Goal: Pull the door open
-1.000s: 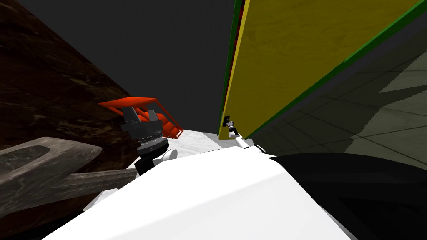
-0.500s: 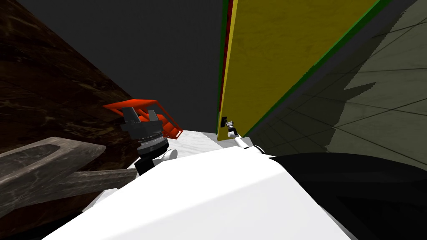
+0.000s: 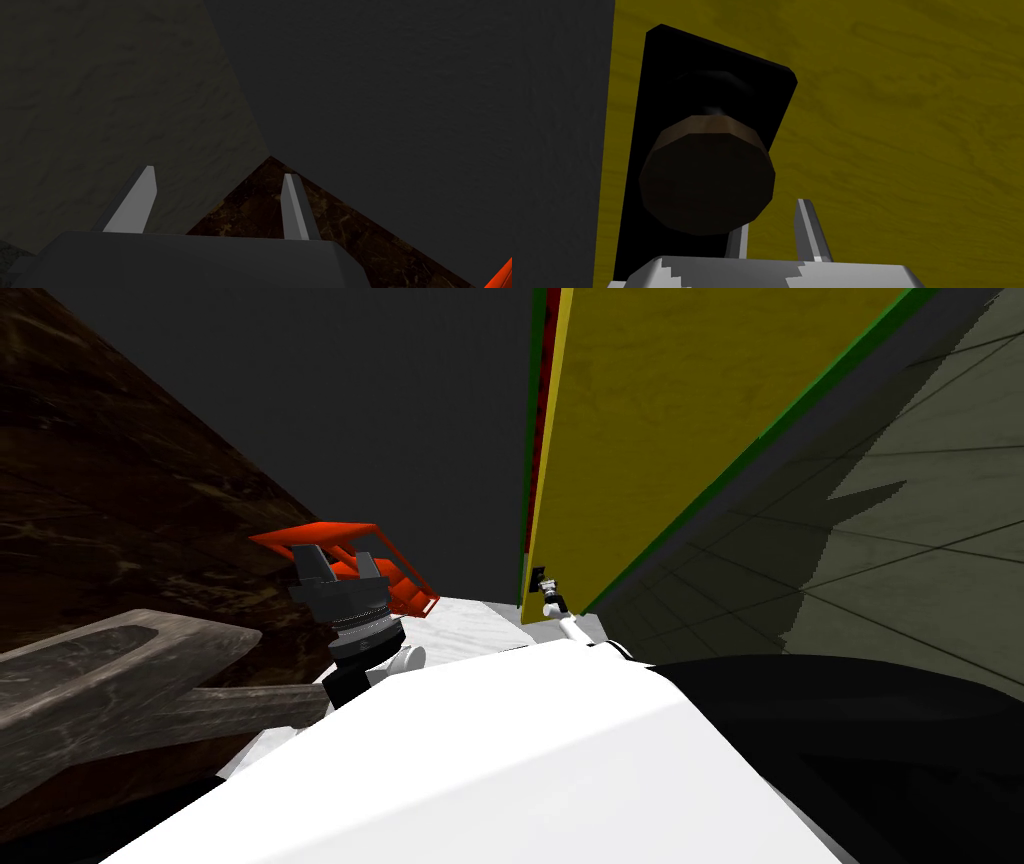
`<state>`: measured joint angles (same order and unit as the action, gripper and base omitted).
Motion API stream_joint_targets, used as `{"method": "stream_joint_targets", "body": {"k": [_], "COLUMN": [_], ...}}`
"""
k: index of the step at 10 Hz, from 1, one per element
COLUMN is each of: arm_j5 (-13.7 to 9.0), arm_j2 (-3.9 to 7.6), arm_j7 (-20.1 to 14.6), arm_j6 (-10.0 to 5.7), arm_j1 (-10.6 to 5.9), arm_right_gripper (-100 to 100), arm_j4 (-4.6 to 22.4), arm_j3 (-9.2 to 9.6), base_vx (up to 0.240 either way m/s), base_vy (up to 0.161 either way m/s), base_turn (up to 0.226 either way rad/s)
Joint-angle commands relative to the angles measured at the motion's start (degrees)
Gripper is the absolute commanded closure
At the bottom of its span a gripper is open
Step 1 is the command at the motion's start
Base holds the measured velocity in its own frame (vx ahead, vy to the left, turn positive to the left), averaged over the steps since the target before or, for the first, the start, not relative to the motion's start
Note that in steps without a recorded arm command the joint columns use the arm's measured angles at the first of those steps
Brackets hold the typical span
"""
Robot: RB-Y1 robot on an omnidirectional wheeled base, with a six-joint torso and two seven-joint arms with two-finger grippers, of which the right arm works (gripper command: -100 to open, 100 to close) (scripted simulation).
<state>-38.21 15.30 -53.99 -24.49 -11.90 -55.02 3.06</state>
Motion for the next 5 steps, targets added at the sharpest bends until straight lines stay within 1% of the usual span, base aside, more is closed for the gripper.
{"method": "stream_joint_targets", "body": {"k": [1,3,4,5], "arm_j5": [0.28,-1.70,-1.70,-2.58], "arm_j2": [-0.26,-1.06,-1.06,-1.42], "arm_j7": [-1.26,-3.78,-3.78,-4.90], "arm_j6": [-1.26,-0.62,-0.62,-0.33], "arm_j1": [-1.72,-1.64,-1.64,-1.61], "arm_right_gripper": [-100,-100,-100,-100], "arm_j4": [1.43,0.43,0.43,-0.01], "arm_j3": [1.50,1.79,1.79,1.92], "base_vx": [-0.005,-0.049,-0.058,-0.049], "base_vy": [0.000,-0.019,-0.024,-0.006], "base_turn": [-0.014,0.001,-0.001,0.009]}}
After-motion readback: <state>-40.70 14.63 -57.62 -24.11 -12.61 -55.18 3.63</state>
